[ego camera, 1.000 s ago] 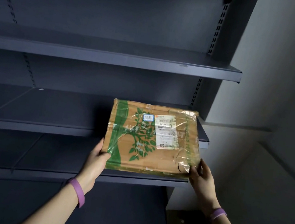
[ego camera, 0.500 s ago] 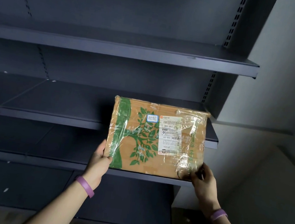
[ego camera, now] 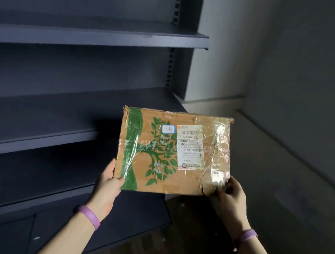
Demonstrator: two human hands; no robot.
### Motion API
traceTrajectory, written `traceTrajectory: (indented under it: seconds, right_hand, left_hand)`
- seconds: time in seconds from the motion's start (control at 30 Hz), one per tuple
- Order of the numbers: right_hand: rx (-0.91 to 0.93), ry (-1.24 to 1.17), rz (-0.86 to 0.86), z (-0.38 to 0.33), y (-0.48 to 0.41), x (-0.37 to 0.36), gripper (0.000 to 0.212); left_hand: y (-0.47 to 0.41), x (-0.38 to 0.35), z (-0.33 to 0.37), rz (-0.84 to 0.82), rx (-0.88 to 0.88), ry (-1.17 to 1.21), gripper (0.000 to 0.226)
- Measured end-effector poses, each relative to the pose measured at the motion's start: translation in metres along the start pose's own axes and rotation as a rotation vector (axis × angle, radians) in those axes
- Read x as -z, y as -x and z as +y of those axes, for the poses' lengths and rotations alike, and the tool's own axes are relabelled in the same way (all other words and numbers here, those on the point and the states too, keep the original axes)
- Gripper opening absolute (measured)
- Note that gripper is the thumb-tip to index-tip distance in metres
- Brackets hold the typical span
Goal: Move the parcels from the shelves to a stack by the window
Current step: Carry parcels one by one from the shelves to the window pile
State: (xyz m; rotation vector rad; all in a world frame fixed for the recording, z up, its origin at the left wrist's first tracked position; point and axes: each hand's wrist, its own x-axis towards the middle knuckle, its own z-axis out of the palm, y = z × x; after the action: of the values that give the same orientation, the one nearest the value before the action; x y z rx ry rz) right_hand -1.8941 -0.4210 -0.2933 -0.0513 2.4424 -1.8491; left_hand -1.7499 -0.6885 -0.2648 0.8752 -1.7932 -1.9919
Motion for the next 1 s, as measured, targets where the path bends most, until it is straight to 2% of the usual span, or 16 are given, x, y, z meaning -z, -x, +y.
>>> traceTrajectory:
  seconds: [0.27,0.57,0.8,1.0]
  right_hand:
    - [-0.106,-0.037,0.343,0.043,0.089,0.101,0.040]
    - [-0.224,-0.033,0.630,0.079,0.174,0.202,0.039]
    - [-0.297,0.001,0.767,0.100,0.237,0.279,0.038]
    - [-0.404,0.083,0.866,0.124,0.284,0.334,0.047]
  left_hand:
    - [0.032,-0.078,-0.019,-0.322,0.100,-0.074,0.067]
    - [0.078,-0.184,-0.045,-0.619,0.145,-0.198,0.069]
    - [0.136,-0.260,-0.073,-0.779,0.217,-0.249,0.072]
    - [0.199,-0.309,-0.088,-0.912,0.226,-0.331,0.071]
